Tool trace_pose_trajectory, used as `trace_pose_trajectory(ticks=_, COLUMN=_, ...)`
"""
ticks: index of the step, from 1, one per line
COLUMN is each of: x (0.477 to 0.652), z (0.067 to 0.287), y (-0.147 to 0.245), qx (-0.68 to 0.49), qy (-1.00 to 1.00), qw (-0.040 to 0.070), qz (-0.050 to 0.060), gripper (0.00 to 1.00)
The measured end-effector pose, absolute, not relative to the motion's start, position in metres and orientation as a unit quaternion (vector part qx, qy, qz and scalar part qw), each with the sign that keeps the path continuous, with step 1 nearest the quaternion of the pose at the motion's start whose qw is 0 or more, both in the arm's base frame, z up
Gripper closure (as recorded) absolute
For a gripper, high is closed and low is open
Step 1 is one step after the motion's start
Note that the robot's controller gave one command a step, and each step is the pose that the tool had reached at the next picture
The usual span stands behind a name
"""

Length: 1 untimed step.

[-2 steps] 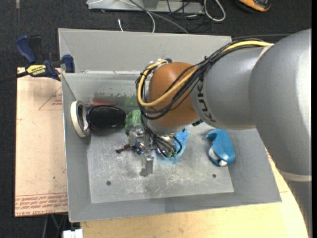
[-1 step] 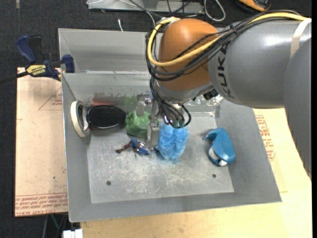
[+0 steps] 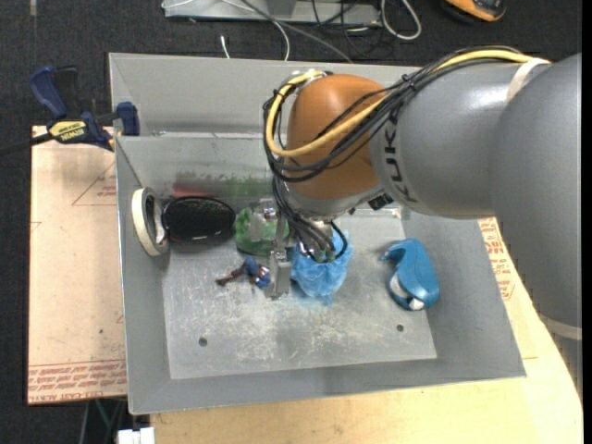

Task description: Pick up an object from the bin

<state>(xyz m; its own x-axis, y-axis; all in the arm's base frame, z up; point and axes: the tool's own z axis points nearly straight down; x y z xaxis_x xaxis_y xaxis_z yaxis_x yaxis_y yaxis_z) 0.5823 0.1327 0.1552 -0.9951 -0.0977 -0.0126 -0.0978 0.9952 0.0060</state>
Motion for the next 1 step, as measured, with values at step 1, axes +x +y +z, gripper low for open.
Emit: trace_pose_trajectory(ticks=1, x=0.5832, z=0.1956, y=0.1363, qx=0.005, qy=1.0, qw=0.01, qz=0.005, gripper=0.0)
